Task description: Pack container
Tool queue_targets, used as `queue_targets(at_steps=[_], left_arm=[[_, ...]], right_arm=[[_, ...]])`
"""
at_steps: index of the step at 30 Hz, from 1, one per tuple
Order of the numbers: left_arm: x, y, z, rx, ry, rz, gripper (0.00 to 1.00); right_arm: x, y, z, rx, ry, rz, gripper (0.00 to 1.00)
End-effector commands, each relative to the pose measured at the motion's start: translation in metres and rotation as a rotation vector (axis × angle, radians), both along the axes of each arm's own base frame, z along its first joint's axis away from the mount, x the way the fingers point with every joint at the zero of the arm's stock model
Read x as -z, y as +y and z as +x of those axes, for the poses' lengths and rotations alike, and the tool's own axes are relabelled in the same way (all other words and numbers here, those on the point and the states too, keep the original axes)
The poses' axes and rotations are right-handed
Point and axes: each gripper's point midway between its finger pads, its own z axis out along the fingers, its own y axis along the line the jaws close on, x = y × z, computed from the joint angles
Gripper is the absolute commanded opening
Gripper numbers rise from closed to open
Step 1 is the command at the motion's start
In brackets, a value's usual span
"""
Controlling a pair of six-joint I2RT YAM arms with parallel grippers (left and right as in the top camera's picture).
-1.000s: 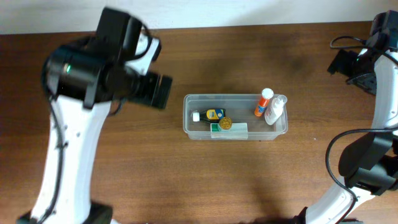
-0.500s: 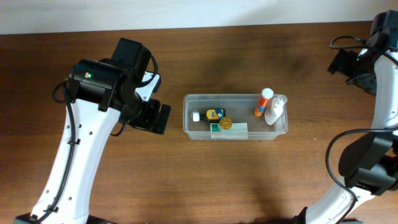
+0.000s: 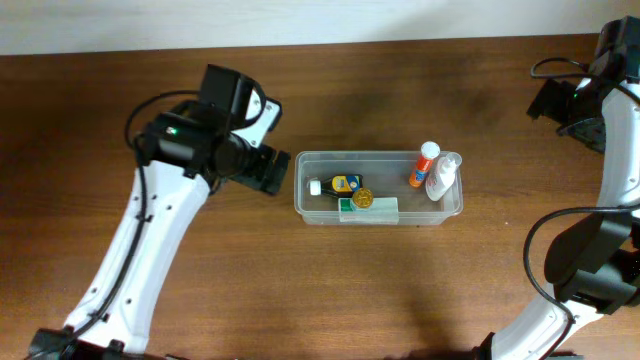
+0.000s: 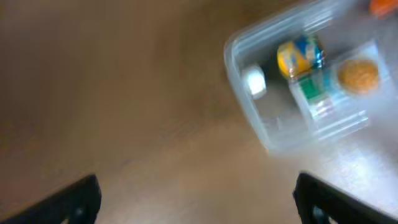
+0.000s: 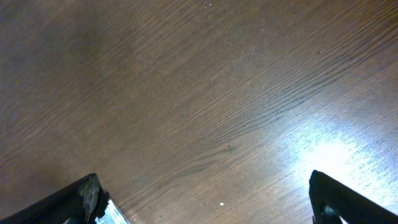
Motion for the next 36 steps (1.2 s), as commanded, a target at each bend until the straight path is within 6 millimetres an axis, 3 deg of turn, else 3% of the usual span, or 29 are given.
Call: queue_targets(at_steps=[1,3,11,17,21,25,29,36], left_arm=[[0.017,0.003,-0.007,0.083,-0.088,0.019,0.99],[0.038,0.014,-0.008,0.054,-0.164,0.029,0.99],[0.088,0.047,-0.021,-0.038,-0.397,-0.023,0.99],[0.117,0.061,-0.060,-0.059,-0.621,-0.082,0.99],[0.107,0.065,-0.081,-0.063,-0.844,-0.143,0.99],[0.088,0.070,-0.085,-0.079,-0.895,-0.145,1.00],[0.091,0.080,-0.085,-0.112,-0.884,-0.124,0.99],[0.098,0.117,-0.087,-0.233,-0.862,-0.075,0.99]], right_arm=[[0.004,-0.004,-0.002,0.014,0.013,-0.002,0.98],[0.004,-0.004,-0.002,0.014,0.013,-0.003,0.98],[0.004,-0.004,-0.002,0.014,0.013,-0.002,0.98],[0.004,-0.004,-0.002,0.014,0.012,-0.002,0.98],[0.004,-0.004,-0.002,0.014,0.013,-0.003,0.98],[0.004,-0.004,-0.002,0.015,0.013,-0.003,0.98],[0.004,-0.004,-0.002,0.014,0.013,-0.003,0.99],[0.004,-0.004,-0.002,0.015,0.013,-0.003,0.98]])
